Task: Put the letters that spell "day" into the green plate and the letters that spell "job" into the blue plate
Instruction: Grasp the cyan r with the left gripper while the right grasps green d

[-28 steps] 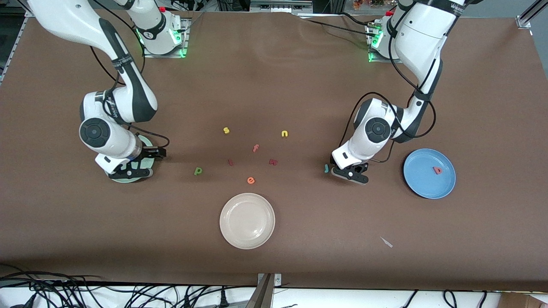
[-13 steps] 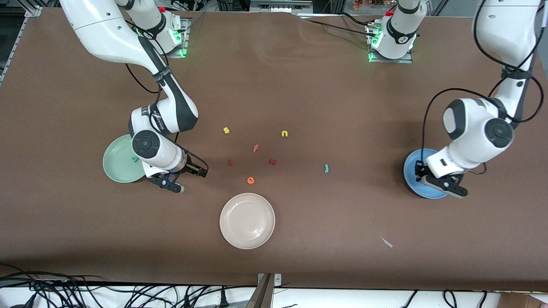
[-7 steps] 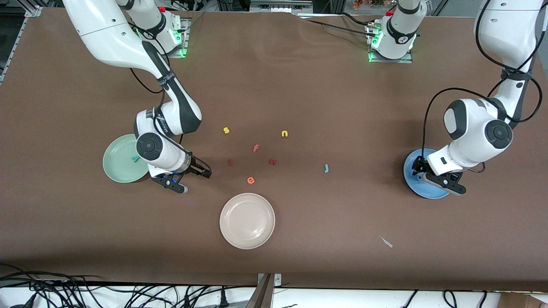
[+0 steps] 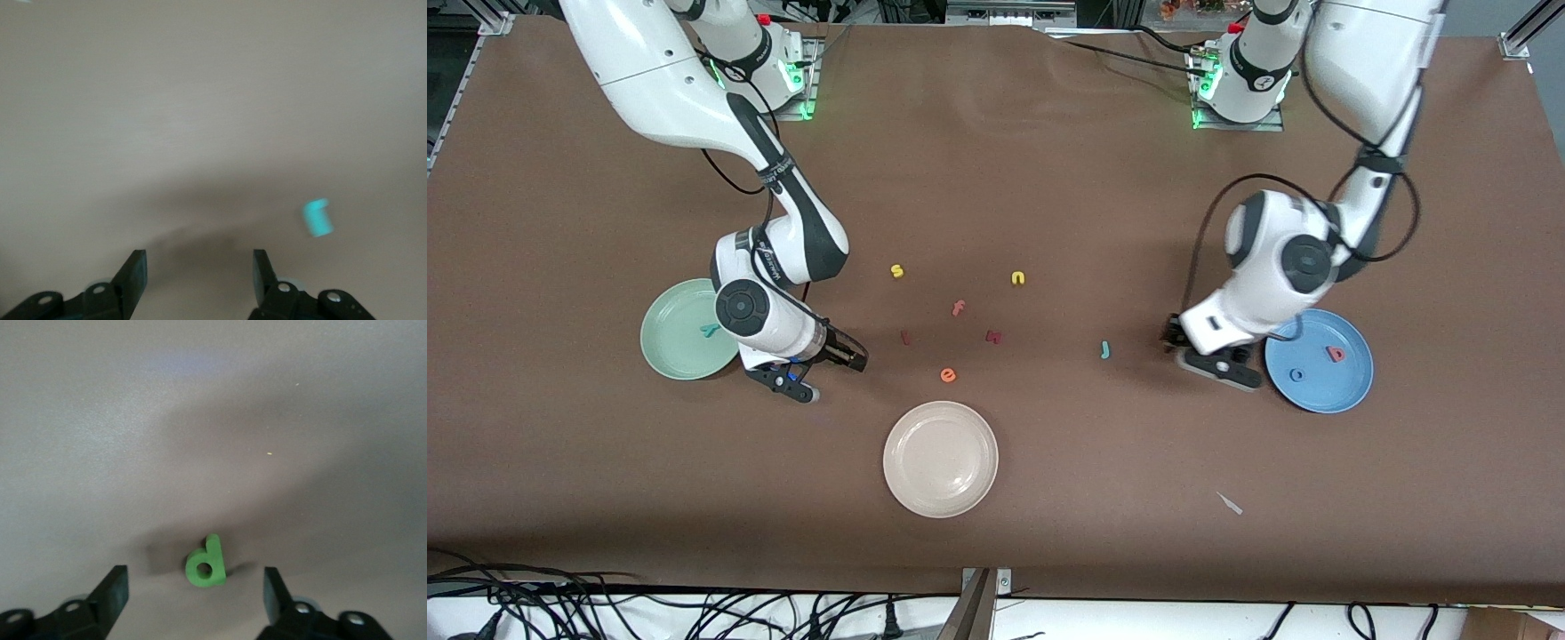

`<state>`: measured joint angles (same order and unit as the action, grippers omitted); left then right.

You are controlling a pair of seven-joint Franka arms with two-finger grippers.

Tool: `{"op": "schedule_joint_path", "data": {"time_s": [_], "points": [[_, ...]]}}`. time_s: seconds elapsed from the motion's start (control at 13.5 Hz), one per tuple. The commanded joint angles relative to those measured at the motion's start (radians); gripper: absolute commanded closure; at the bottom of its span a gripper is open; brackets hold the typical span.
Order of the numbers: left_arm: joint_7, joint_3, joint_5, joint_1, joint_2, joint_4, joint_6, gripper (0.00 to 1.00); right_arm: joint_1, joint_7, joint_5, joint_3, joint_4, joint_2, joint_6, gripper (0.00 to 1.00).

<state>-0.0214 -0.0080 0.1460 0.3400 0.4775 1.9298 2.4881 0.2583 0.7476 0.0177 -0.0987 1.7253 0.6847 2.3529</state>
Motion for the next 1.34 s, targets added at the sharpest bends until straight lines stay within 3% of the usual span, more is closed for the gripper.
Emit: {"op": "schedule_joint_path", "data": {"time_s": [0.0,0.3,0.74,0.89,1.26], "points": [[0.137,0.036,0.027,0.098,0.088,-0.092,-0.003,0.28,0.005,0.001,0.013,0.004,-0.026,0.024,0.002,0.16],[0.245,0.063,0.024,0.2,0.151,-0.121,0.003,0.28,0.005,-0.004,0.013,0.004,-0.023,0.027,0.002,0.31],[0.232,0.085,0.015,0.202,0.193,-0.118,0.044,0.33,0.005,-0.005,0.013,0.004,-0.021,0.027,0.002,0.59],[0.232,0.091,0.015,0.209,0.193,-0.118,0.049,0.44,0.005,-0.005,0.012,0.004,-0.021,0.029,0.002,0.67],[0.233,0.092,0.017,0.22,0.199,-0.117,0.049,0.45,0.005,-0.001,0.013,0.004,-0.026,0.029,0.0,0.79]]}}
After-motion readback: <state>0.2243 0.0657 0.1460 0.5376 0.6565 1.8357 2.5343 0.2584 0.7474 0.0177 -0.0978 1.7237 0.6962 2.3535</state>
